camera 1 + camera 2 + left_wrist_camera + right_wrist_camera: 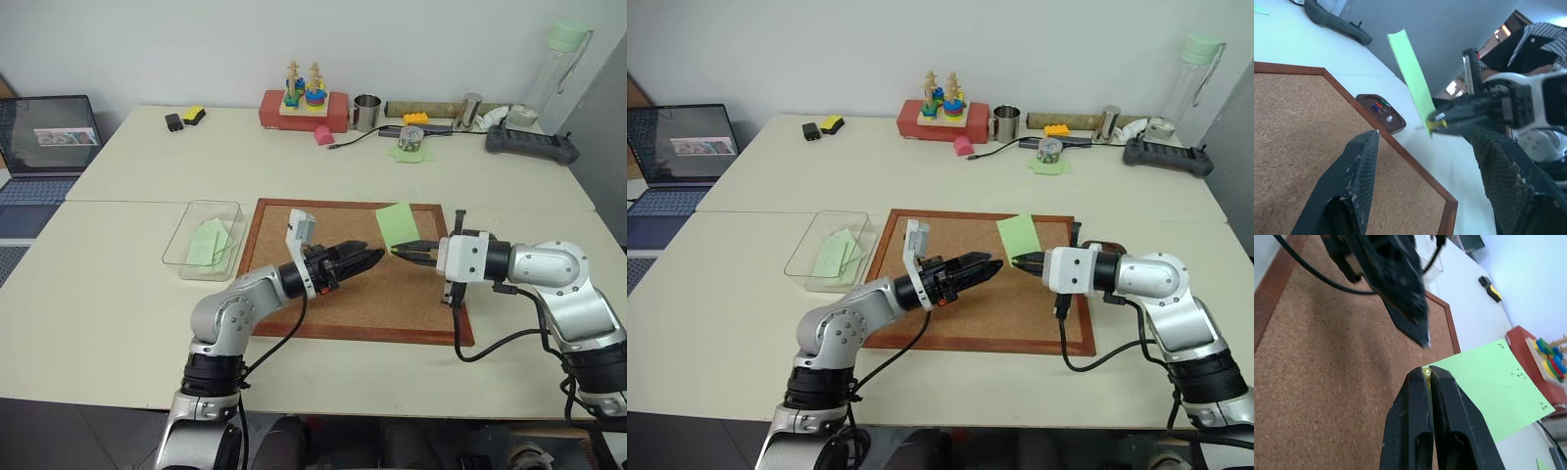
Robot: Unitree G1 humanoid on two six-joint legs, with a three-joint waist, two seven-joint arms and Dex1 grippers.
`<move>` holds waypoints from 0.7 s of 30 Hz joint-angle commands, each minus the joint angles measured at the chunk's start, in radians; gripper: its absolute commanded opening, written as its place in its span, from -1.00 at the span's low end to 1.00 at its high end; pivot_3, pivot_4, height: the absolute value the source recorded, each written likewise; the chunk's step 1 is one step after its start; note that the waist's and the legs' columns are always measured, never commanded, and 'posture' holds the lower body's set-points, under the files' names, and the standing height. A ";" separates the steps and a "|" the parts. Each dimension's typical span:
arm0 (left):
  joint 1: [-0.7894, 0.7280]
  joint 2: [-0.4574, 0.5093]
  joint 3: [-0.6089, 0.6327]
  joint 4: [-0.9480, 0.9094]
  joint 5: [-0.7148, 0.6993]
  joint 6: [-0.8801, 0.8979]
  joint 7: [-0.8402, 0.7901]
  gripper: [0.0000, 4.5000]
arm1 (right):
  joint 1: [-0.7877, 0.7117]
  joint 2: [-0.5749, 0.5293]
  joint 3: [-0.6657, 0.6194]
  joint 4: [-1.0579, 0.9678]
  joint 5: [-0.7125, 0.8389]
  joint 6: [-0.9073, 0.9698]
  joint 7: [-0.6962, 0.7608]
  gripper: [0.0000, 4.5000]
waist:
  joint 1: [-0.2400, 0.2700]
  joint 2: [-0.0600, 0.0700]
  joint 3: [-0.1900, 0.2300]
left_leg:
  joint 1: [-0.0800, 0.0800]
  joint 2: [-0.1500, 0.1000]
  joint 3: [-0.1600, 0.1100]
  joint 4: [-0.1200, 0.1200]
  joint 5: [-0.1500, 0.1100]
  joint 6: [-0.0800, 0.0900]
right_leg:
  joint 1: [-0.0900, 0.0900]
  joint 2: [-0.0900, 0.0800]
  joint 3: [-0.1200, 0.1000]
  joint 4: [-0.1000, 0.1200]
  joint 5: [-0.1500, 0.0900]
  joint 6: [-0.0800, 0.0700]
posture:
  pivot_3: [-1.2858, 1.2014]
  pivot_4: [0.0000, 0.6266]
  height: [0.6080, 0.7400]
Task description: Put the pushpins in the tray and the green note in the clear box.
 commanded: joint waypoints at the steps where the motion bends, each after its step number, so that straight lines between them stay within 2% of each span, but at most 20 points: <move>1: -0.039 -0.026 0.024 0.013 -0.033 -0.018 0.009 0.39 | 0.000 -0.001 0.000 -0.035 -0.008 -0.037 -0.010 -1.00 | 0.000 0.000 0.000 | 0.000 0.000 0.000 0.000 0.000 0.000 | 0.000 0.000 0.000 0.000 0.000 0.000 | 0.03 -0.52 1.00; 3: -0.051 -0.041 0.043 0.026 -0.053 -0.012 0.016 0.39 | 0.000 -0.001 0.006 -0.039 -0.010 -0.046 -0.010 -1.00 | 0.000 0.000 0.000 | 0.000 0.000 0.000 0.000 0.000 0.000 | 0.000 0.000 0.000 0.000 0.000 0.000 | 0.03 -0.52 1.00; 6: -0.057 -0.046 0.051 0.036 -0.058 -0.016 0.015 0.21 | -0.002 0.006 0.014 -0.043 -0.014 -0.056 -0.012 -1.00 | 0.000 0.000 0.000 | 0.000 0.000 0.000 0.000 0.000 0.000 | 0.000 0.000 0.000 0.000 0.000 0.000 | 0.03 -0.52 1.00; 9: -0.055 -0.043 0.046 0.029 -0.063 -0.013 0.006 -0.07 | -0.006 0.013 0.020 -0.042 -0.017 -0.063 -0.015 -1.00 | -0.001 0.000 0.000 | 0.000 0.000 0.000 0.000 0.000 0.000 | 0.000 0.000 0.000 0.000 0.000 0.000 | 0.03 -0.52 1.00; 21: -0.046 -0.042 0.014 0.026 -0.047 -0.009 0.000 -0.93 | -0.007 0.035 0.029 -0.032 -0.031 -0.122 -0.036 -1.00 | 0.000 0.000 0.000 | 0.000 0.000 0.000 0.000 0.000 -0.001 | 0.000 0.000 0.000 0.000 0.000 0.000 | 0.03 -0.52 1.00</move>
